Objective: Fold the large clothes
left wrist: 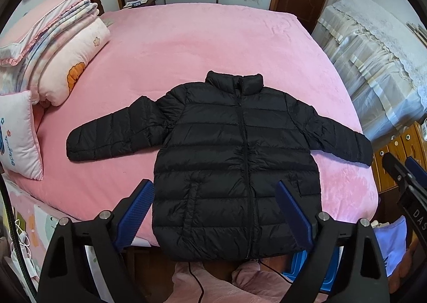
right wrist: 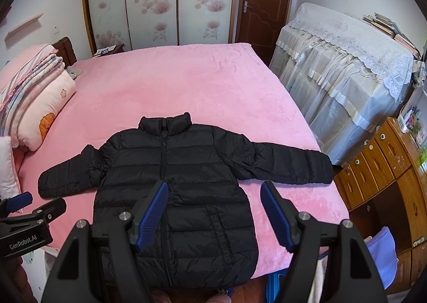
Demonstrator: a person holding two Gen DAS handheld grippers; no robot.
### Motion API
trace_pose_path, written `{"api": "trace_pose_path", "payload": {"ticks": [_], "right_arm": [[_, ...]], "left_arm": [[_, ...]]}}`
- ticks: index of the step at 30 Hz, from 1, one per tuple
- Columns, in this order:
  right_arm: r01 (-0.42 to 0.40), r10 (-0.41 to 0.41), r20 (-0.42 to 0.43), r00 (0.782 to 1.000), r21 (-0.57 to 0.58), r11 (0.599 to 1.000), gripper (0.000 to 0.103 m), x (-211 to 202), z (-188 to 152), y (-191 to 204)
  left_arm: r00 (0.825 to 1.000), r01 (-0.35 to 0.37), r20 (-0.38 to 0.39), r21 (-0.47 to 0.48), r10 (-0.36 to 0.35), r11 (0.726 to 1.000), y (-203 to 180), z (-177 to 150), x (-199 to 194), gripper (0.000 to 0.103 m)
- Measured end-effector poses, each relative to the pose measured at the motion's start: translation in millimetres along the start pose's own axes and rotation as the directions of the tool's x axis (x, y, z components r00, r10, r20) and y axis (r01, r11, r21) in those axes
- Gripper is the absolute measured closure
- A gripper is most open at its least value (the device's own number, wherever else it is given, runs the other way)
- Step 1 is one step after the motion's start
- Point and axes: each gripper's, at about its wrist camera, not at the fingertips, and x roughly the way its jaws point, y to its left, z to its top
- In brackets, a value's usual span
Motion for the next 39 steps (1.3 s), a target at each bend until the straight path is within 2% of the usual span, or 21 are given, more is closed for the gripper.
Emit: {"api": "trace_pose_path", "payload": {"ticks": [19, 39], "right_arm": [[-0.022, 0.021, -0.032, 0.999, -0.005, 1.000, 0.031, 8, 0, -9], [-0.010, 0.010, -0.077, 0.997, 0.006, 1.000, 0.031, 24, 4, -3]], "left_arm": [[1.000, 0.006, 0.001, 0.041, -0.006, 0.999, -18, 8, 3, 0.012], [0.999, -0.005, -0.037, 0.055, 0.007, 0.998, -13, 22, 21, 0.012]]}}
